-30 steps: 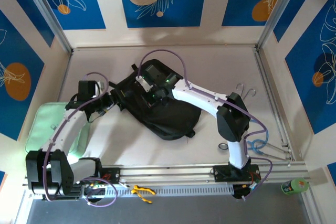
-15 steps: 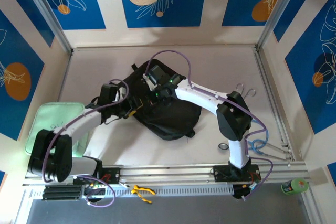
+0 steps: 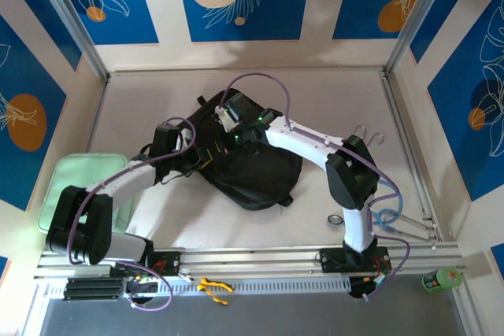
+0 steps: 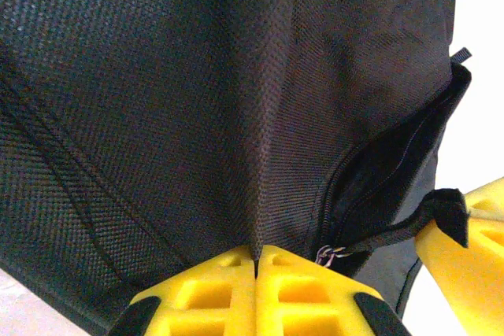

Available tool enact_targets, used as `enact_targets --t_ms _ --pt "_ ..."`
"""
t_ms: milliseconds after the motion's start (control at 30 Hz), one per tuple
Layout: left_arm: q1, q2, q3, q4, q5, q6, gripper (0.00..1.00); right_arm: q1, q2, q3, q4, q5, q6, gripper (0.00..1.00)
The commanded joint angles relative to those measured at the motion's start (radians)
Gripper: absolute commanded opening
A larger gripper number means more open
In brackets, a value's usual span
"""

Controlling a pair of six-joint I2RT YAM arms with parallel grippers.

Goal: Pack the student bag
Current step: Zip the student bag at the center of the table.

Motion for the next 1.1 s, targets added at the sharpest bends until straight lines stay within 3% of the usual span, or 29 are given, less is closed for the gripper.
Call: enact_targets --t_ms 0,167,333,700,867,1067 --pt "-0.007 0.013 -0.012 0.067 0.022 0.012 0.00 -0.014 0.041 0.031 0.028 -0.084 0.011 0.00" --pt "-0.007 0.025 -0.017 0.075 0.025 0.024 0.00 -0.016 0.091 0.088 0.009 -0.079 -0.001 0.00" --pt "-0.007 0.028 -0.016 0.069 0.023 0.035 0.00 -0.014 0.111 0.118 -0.011 -0.072 0.007 0.24" --pt "-0.007 0.029 -0.019 0.058 0.015 0.092 0.00 0.014 0.132 0.139 -0.124 0.048 -0.021 0.43" --pt "-0.008 0.036 -0.029 0.064 0.011 0.093 0.00 0.033 0.181 0.183 -0.184 0.076 -0.020 0.44" --pt "-0.007 0.035 -0.030 0.061 0.008 0.095 0.00 0.060 0.216 0.207 -0.249 0.205 -0.003 0.43"
